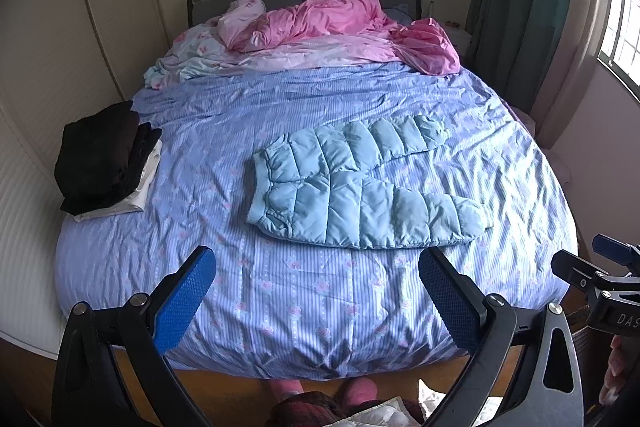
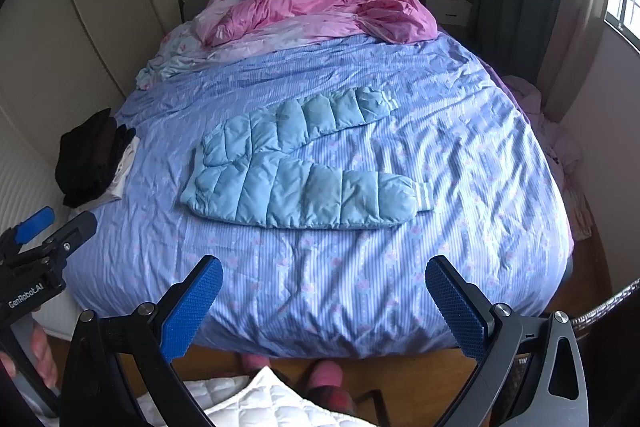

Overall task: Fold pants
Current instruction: 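Lower the left tool to the waistband while the right tool reaches a leg cuff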

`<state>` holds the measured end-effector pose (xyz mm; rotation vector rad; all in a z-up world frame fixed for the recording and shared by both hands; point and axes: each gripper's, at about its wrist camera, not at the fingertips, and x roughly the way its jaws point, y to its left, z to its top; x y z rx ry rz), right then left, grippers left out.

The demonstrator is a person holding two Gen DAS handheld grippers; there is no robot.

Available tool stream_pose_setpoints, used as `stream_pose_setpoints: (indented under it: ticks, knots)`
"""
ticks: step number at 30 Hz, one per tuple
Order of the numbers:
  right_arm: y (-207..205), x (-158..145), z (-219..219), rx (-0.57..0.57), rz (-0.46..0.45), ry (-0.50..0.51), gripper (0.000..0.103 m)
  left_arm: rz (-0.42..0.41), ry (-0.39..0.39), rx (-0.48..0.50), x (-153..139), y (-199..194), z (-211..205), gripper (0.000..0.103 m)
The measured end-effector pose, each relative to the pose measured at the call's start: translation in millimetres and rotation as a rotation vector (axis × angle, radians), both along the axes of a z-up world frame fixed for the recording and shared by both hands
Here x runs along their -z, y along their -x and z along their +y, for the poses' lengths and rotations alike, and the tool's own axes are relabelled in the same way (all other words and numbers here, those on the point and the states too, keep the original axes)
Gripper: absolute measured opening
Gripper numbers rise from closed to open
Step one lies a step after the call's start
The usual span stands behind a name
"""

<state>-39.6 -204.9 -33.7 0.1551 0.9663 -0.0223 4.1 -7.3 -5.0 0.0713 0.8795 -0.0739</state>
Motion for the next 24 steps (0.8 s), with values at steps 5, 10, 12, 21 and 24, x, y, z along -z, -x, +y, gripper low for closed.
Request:
stream_pose_setpoints:
  ticks: [5, 10, 12, 21, 24]
  knots:
    - [-2, 23, -5, -0.007, 0.031, -0.002, 0.103, 0.031, -0.005, -0.021, 15, 3, 0, 0.103]
    - [-11, 36, -2, -0.012, 0.09, -0.006, 0.103, 0.088, -0.017, -0.044, 30, -7, 10, 0.103]
    - [-14, 43, 0, -0.007, 0.117, -0.008, 0.103, 0.116, -0.024, -0.051, 40, -11, 14, 0.103]
    - [-41, 90, -3, 0.058, 0.227, -0.049, 0.103, 0.244, 0.036, -0.09, 82, -53, 38, 0.103]
    - [-57, 107, -8, 0.109, 0.256, -0.072, 0.103, 0.256, 0.039, -0.116, 96, -73, 48, 0.103]
